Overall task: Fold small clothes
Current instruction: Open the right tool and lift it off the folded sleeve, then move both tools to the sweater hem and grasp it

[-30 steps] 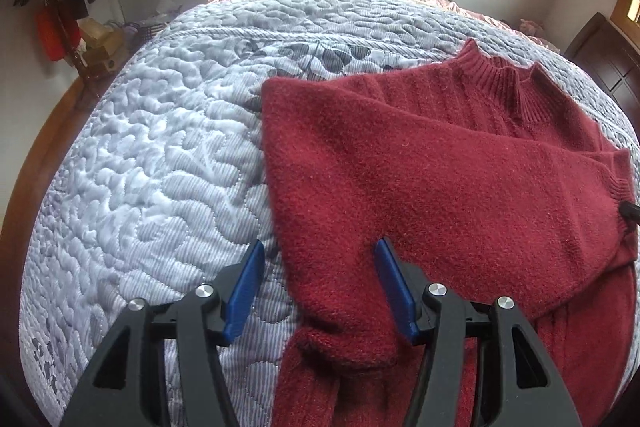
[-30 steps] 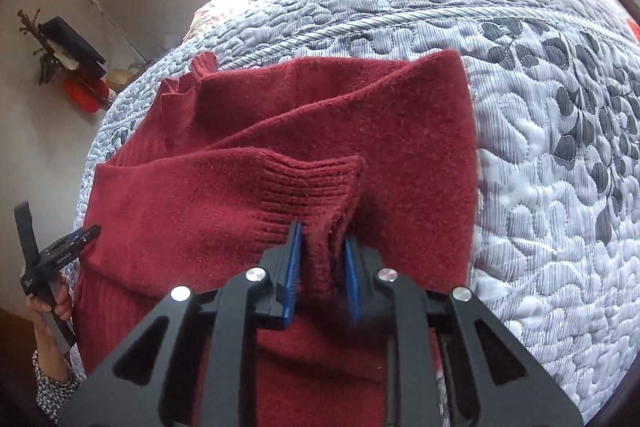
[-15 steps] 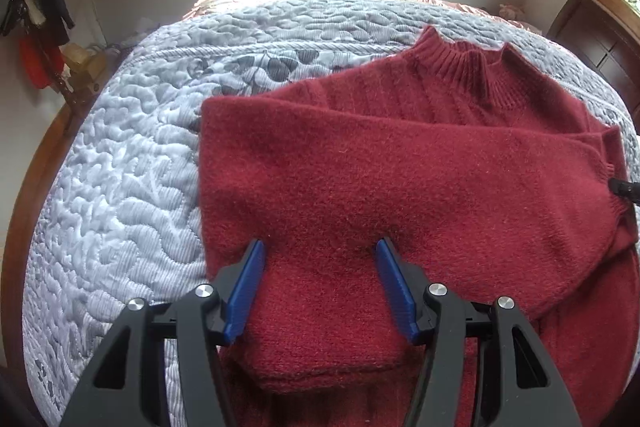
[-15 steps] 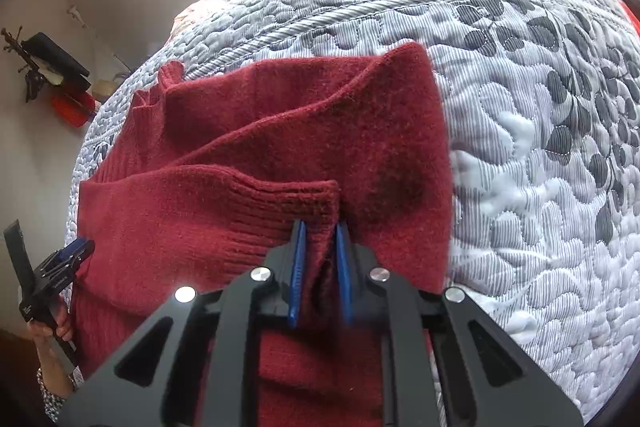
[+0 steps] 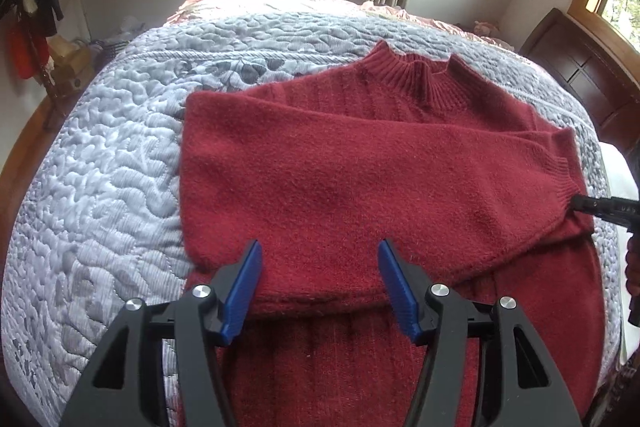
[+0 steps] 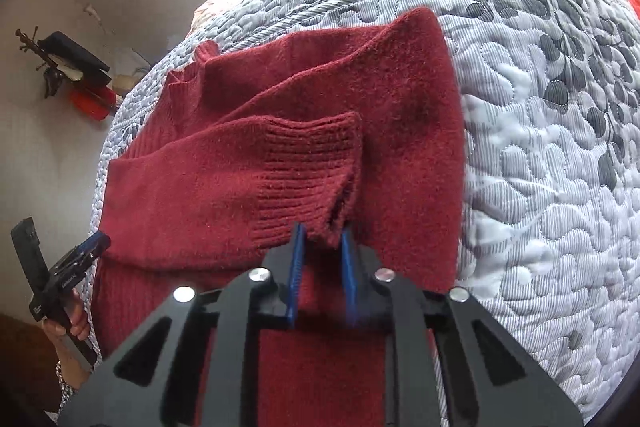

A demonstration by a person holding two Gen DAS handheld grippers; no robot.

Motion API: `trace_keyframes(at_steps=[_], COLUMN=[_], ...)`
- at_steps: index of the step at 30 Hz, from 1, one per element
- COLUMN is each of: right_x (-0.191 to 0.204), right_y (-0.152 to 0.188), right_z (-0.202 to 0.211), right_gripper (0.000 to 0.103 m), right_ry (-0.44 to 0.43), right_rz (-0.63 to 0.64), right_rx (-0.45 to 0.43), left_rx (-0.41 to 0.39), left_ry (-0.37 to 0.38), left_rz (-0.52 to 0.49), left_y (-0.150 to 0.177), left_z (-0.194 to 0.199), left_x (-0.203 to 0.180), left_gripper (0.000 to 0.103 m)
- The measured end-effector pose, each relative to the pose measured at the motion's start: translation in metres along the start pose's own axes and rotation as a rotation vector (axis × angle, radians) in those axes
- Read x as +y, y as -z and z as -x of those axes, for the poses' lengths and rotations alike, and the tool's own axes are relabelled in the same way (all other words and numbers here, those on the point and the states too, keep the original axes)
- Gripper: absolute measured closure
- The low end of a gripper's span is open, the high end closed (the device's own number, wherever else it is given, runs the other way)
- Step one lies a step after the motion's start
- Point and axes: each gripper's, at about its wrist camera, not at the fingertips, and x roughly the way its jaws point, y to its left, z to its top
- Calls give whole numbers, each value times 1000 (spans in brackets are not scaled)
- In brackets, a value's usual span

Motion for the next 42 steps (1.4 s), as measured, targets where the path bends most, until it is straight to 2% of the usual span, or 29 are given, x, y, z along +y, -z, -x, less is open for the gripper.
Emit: trace_keyframes(at_steps=[4,8,17,18,20,22,26,30,35,39,42], right_x=[-1,-7,-14,-12,-8,1,15,22,21,18,16], right_y=[8,18,18,18,23,33,67,113,170,217,248], right_z=[13,1,-9,-5,8,25,50,64,80,98,107], right_gripper=[94,94,93,92,80,78,74,73,68,61,60], right_ry=[-3,25,28,29,24,26,41,39,67,102,106], right_rz=[10,9,-26,-20,-12,29,88,130,143,159,153], right_rx=[-19,16,7,1,-23,-55,-67,-42,-8,-8,12], left_rx=[28,33,29,27,16,2,-20,-15,-24,13,37], left_ry=[-22,-14,-4,-4,1,9,-15,-41,-151,-188,-200], left_rz=[-31,-33,-25,-22,-7,13,12,21,-12,-17,-14], left_y=[8,10,8,7,8,13,39,81,135,177,203], left_z=[-16,-20,-23,-22,-12,5,44,68,92,104,112], left_x=[0,2,3,3,4,6,11,23,35,48,57], left_gripper=[42,41,41,41,41,41,35,35,32,29,29])
